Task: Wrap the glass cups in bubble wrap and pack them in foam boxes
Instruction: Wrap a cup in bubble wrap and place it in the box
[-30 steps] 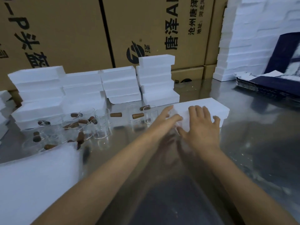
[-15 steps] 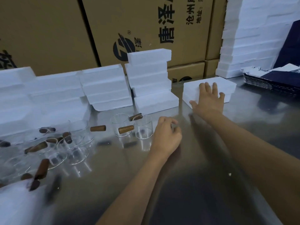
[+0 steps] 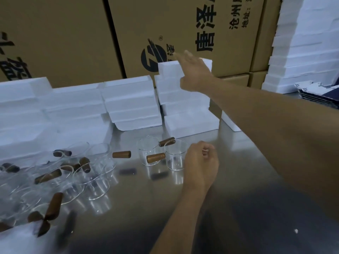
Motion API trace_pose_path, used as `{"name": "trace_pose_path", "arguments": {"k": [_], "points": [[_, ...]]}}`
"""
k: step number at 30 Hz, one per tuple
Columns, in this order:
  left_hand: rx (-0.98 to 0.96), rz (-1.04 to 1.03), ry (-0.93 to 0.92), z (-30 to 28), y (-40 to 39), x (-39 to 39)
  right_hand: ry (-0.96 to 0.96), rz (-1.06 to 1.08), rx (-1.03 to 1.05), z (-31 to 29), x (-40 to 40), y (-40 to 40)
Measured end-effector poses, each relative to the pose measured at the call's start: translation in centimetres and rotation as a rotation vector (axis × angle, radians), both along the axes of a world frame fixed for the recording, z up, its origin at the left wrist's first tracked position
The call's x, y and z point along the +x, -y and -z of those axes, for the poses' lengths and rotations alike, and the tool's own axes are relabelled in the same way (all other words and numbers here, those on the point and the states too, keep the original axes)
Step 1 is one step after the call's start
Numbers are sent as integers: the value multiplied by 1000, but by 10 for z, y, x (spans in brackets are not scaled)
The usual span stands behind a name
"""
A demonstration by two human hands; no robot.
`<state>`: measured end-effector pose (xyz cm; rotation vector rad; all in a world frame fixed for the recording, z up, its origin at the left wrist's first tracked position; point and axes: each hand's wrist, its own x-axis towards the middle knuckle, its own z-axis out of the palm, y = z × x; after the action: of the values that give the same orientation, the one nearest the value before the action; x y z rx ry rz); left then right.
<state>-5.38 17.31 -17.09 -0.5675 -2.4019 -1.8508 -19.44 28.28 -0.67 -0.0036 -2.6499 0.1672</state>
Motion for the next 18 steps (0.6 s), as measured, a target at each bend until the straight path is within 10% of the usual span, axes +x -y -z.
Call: {"name": "trace_pose_path", "arguments": {"k": [18], "points": [[-86,147,41,-12,15,26,-202,-235,32,-15,96,104]]}}
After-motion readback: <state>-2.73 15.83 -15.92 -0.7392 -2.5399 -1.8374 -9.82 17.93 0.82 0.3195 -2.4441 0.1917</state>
